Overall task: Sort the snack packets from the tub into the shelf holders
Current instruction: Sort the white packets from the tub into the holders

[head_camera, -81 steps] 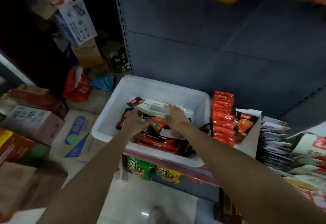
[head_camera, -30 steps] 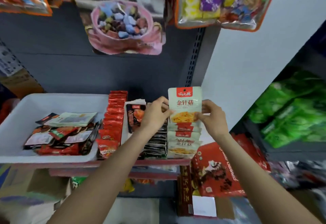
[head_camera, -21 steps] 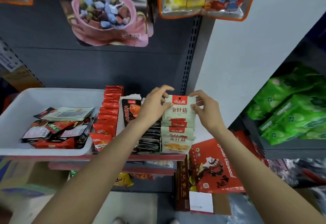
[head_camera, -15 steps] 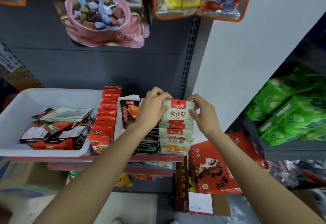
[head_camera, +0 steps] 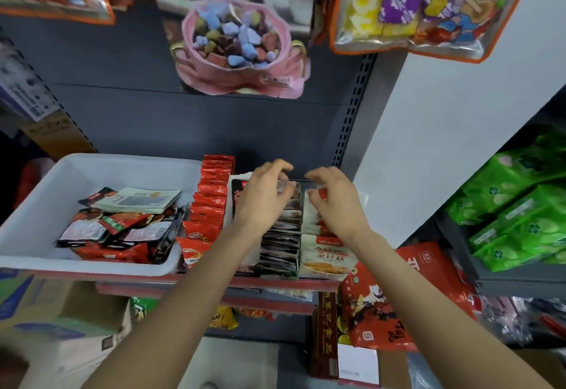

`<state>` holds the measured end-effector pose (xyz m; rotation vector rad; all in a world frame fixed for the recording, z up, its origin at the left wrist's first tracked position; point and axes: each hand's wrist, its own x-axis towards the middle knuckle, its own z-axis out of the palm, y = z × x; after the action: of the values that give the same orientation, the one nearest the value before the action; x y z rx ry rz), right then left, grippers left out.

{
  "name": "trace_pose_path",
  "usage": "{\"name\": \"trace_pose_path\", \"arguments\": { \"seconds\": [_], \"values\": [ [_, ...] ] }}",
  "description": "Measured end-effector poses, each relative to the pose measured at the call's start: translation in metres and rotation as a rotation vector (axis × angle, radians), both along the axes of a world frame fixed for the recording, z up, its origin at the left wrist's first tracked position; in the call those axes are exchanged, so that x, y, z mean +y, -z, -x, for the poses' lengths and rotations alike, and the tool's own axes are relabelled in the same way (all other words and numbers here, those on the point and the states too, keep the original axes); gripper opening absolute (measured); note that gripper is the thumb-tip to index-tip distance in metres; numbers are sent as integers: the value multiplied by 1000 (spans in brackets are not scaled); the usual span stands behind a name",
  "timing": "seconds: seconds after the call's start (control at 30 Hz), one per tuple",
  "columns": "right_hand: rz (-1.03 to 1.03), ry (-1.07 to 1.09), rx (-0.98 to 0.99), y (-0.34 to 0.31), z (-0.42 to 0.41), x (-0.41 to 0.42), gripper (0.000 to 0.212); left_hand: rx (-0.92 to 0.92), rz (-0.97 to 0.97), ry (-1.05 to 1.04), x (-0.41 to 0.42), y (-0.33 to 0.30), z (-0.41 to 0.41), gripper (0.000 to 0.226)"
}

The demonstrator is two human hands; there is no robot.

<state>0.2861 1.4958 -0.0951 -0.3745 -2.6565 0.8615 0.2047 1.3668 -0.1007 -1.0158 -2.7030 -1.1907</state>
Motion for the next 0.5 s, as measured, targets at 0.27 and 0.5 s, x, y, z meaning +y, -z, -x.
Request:
{"name": "trace_pose_path", "arguments": {
  "seconds": [0.27, 0.5],
  "values": [
    [150, -165, -95, 14, 85, -116, 30, -186, -75, -356, -125, 16, 63, 19],
    [15, -294, -303, 53, 183, -224, 38, -370, 135, -513, -254, 77, 157, 40]
  ]
}}
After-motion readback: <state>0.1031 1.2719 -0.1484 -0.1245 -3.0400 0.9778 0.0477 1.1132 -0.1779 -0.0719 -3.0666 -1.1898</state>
